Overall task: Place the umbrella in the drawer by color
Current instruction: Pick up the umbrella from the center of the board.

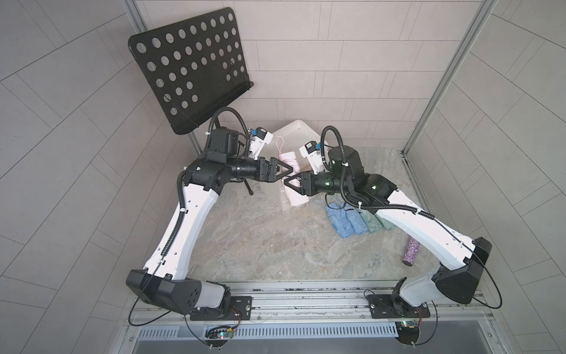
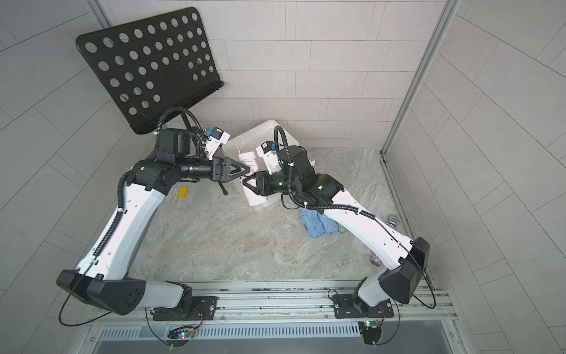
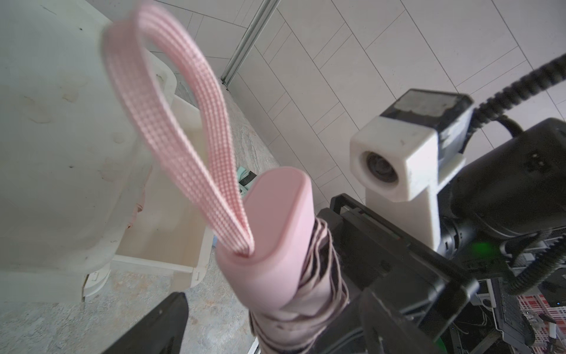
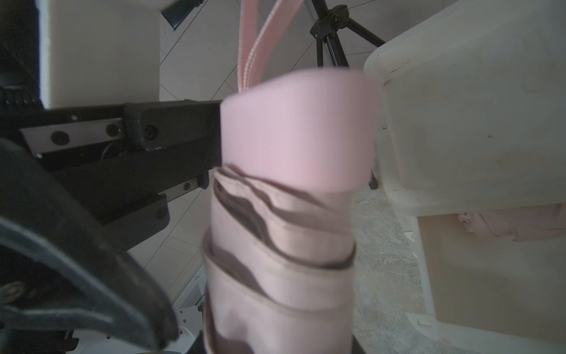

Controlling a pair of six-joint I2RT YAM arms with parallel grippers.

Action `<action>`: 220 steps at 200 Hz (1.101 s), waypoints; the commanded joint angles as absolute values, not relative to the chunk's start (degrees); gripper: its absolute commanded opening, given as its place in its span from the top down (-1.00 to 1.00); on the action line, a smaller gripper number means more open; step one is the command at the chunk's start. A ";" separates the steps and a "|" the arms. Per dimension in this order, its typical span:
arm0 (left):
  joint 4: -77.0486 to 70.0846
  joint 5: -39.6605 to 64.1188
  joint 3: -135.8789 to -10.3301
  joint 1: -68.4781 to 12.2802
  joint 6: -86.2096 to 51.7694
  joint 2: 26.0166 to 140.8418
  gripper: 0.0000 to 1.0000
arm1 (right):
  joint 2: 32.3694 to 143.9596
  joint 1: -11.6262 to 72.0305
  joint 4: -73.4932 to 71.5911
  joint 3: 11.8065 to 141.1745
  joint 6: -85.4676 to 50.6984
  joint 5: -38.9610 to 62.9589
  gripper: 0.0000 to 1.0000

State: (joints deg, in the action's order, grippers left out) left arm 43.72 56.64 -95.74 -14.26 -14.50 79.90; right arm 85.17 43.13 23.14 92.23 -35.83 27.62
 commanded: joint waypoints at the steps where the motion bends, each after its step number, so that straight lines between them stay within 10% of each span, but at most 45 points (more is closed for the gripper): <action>1: 38.63 57.43 -94.58 -14.16 -16.55 80.22 -0.89 | 85.04 43.81 18.39 94.48 -36.38 28.99 0.30; 73: 32.14 61.37 -91.73 -14.23 -20.01 81.65 -0.78 | 85.93 44.08 15.75 94.00 -37.44 29.62 0.30; 141: 27.59 68.12 -90.62 -14.28 -23.36 82.96 0.18 | 87.05 43.99 15.41 93.34 -37.02 30.15 0.17; 187: 30.04 72.07 -92.63 -14.11 -20.61 84.52 0.41 | 86.53 42.17 18.51 94.25 -35.40 32.49 -0.54; 220: 33.33 77.39 -96.06 -14.02 -18.44 86.80 0.45 | 86.51 39.84 22.12 95.49 -33.46 39.49 -0.69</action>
